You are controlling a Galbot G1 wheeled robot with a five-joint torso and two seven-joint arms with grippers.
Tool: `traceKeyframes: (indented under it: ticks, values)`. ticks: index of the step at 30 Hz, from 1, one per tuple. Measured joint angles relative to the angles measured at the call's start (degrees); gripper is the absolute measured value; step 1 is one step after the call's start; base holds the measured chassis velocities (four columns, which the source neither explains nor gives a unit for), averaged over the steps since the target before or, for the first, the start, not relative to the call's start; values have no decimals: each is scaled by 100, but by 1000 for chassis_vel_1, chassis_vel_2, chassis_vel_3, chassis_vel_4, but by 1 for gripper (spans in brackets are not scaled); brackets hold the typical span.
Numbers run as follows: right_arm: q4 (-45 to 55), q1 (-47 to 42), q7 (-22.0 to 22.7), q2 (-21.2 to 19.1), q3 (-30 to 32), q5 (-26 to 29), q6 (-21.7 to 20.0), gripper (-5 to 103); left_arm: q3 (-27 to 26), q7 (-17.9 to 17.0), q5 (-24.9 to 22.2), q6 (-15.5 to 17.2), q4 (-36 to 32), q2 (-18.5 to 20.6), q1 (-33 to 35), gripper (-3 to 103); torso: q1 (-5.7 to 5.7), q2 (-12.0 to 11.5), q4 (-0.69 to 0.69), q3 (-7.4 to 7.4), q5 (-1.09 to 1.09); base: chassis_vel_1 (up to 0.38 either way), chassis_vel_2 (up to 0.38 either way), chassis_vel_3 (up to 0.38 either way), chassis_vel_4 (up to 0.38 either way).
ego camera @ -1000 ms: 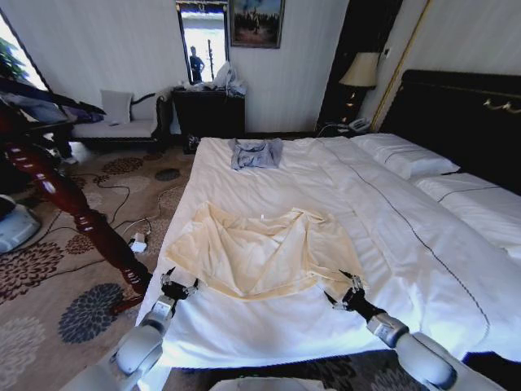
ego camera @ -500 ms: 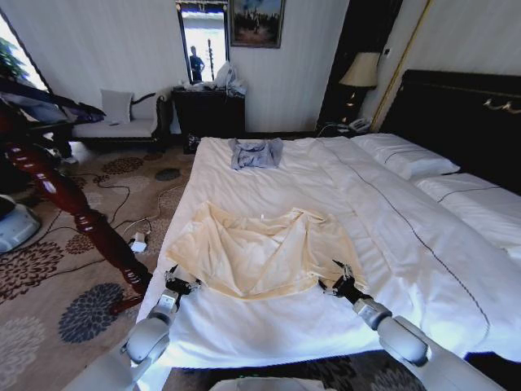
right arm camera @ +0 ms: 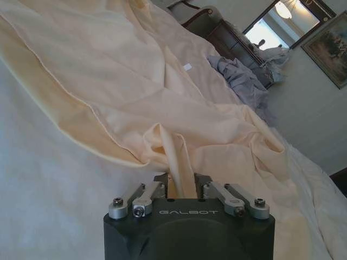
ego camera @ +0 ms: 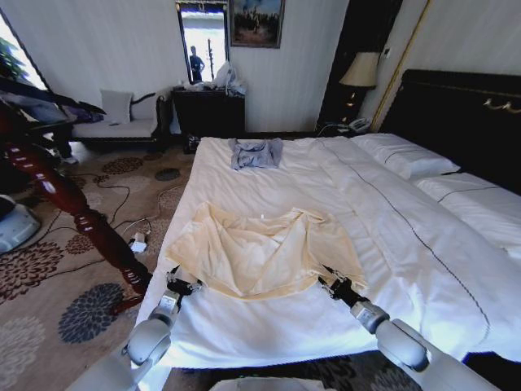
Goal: Pick up the clothes from the bed and hang them on the clothes hanger.
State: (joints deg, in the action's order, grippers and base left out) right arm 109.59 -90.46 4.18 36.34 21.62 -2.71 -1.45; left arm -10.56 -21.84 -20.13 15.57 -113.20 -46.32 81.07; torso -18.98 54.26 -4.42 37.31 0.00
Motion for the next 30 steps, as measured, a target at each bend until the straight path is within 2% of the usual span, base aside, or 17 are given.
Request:
traceKeyframes:
  ticks: [1, 4, 5, 6, 7, 11, 14, 15, 16, 18, 19, 22, 24, 27, 28, 30]
  values:
    - [-2, 0, -2, 2, 0, 10, 4, 21, 22, 31, 9, 17, 11, 9, -28, 98, 0, 0, 0, 0, 0, 0, 0, 0, 0]
    - [12, 3, -16, 34, 24, 23, 0, 21, 44, 64, 11, 53, 35, 30, -86, 98, 0, 0, 0, 0, 0, 0, 0, 0, 0]
    - [30, 7, -20, 57, 37, 33, -9, 10, 61, 78, 19, 72, 49, 48, -126, 98, 0, 0, 0, 0, 0, 0, 0, 0, 0]
    - [46, 13, -23, 79, 47, 44, -20, 10, 78, 89, 34, 83, 59, 65, -159, 98, 0, 0, 0, 0, 0, 0, 0, 0, 0]
    - [66, 18, -24, 110, 59, 56, -42, 2, 114, 106, 66, 102, 79, 93, -227, 98, 0, 0, 0, 0, 0, 0, 0, 0, 0]
    - [77, 9, -25, 142, 61, 54, -60, 1, 229, 119, 127, 107, 132, 82, -392, 98, 0, 0, 1, 0, 0, 0, 0, 0, 0]
    - [77, -10, -23, 155, 51, 28, -62, 0, 350, 77, 102, 104, 170, 21, -559, 93, 0, 0, -2, 0, -1, 0, 0, 0, 0]
    - [77, -13, -22, 164, 40, 21, -65, 0, 373, 70, 93, 98, 175, 16, -588, 87, 0, 0, -1, 0, -1, 0, 0, 0, 0]
    - [77, -12, -21, 170, 34, 16, -67, 0, 381, 70, 90, 94, 178, 19, -598, 87, 0, 0, -1, 0, 0, 0, 0, 0, 0]
    - [69, -2, -18, 177, 14, 8, -71, 0, 413, 81, 82, 62, 187, 96, -629, 77, 0, 0, 0, 0, 0, 0, 0, 0, 0]
    - [69, -2, -18, 177, 14, 8, -71, 0, 413, 81, 82, 62, 187, 96, -629, 77, 0, 0, 0, 0, 0, 0, 0, 0, 0]
    - [55, 19, -13, 177, -6, 8, -71, 0, 452, 95, 71, 34, 202, 169, -679, 60, 0, 0, 0, 0, 0, 0, 0, 0, 0]
    - [54, 27, -10, 177, -17, 9, -71, 0, 453, 98, 70, 31, 207, 167, -686, 60, 0, 0, 0, 0, -1, 0, 0, 0, 0]
    - [67, 27, -2, 165, -29, 12, -71, 0, 459, 102, 73, 17, 219, 140, -687, 44, 0, 0, 0, 0, 0, 0, 0, 0, 0]
    - [67, 27, -2, 165, -29, 12, -71, 0, 459, 102, 73, 17, 219, 140, -687, 44, 0, 0, 0, 0, 0, 0, 0, 0, 0]
    - [98, 5, 7, 142, -14, 21, -71, 0, 470, 108, 83, 6, 210, 137, -655, 33, 0, 0, 0, 0, 0, 0, 0, 0, 0]
